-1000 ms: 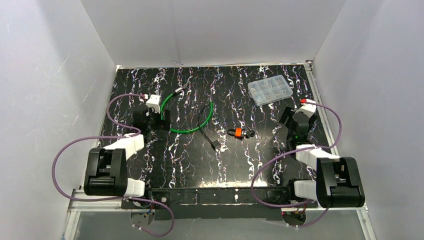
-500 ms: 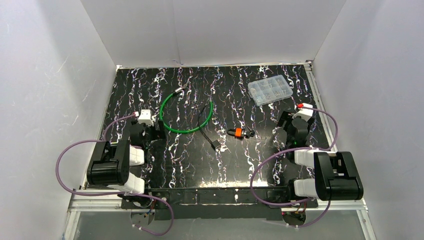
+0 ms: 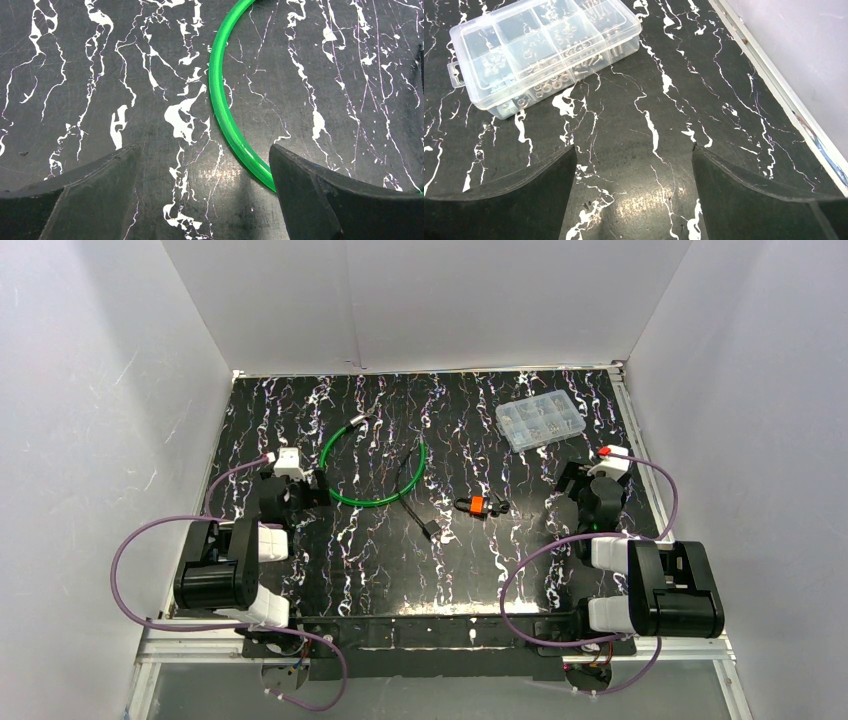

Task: Unlock with the key
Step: Reset both arms

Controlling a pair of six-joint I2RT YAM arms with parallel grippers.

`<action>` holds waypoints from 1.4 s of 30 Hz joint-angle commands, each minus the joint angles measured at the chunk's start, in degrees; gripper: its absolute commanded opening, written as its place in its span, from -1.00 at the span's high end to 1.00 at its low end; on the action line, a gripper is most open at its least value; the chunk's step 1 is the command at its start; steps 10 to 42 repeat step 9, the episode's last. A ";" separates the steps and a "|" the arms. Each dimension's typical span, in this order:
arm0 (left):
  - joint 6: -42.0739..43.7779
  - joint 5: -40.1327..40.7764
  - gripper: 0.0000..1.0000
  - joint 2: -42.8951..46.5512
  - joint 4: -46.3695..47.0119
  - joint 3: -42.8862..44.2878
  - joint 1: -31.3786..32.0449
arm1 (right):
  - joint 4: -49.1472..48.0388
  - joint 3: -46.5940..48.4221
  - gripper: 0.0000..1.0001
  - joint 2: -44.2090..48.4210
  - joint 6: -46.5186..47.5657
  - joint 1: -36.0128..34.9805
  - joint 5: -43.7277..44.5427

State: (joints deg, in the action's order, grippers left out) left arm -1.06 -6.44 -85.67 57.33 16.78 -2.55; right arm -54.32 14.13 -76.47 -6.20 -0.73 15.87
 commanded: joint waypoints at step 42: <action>0.48 -0.12 -0.97 0.41 -0.57 0.83 0.17 | -5.08 -0.33 -0.84 0.09 0.24 0.20 -0.44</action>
